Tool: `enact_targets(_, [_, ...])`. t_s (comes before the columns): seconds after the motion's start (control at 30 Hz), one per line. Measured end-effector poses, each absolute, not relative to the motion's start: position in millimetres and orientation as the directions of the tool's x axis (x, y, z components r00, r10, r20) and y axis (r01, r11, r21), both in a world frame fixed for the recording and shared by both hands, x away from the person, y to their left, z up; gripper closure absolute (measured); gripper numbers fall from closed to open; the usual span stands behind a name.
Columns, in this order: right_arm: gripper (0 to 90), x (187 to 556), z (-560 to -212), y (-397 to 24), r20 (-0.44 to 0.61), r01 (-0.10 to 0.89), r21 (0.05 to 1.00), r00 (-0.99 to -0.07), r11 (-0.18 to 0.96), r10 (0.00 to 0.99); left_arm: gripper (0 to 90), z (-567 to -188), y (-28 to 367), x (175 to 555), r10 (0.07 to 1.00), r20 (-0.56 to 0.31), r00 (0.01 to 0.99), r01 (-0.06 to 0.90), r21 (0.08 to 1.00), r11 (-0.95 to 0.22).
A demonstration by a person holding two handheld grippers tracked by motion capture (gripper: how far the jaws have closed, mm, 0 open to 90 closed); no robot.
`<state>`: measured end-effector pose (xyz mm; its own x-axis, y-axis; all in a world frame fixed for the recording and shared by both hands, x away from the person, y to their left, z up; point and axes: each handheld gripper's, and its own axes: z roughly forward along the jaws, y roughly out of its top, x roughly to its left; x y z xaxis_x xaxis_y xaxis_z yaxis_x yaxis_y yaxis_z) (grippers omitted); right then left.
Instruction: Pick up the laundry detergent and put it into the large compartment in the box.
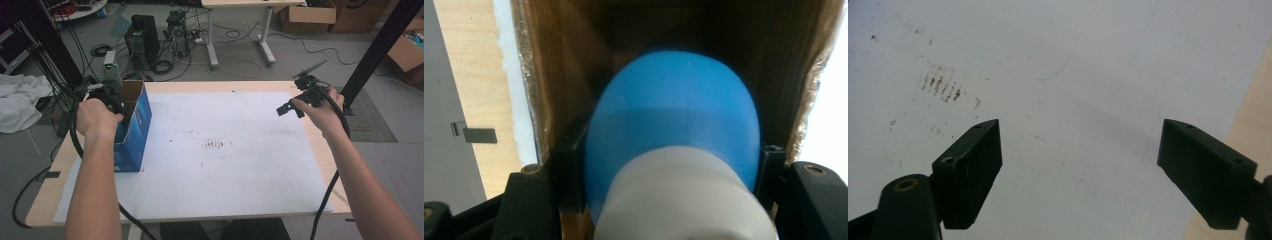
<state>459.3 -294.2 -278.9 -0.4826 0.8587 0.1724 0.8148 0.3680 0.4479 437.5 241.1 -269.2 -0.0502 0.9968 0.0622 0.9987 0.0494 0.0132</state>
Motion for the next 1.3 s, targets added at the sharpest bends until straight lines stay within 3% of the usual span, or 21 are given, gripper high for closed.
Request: enact_targets(1.3, [17.8, 460.1, -285.6, -294.5, 0.183, 0.821, 0.440, -0.478, 0.364, 0.859, 36.4, -283.3, 247.0, 436.2, 0.996, 0.039, -0.082, 0.997, 0.016, 0.082])
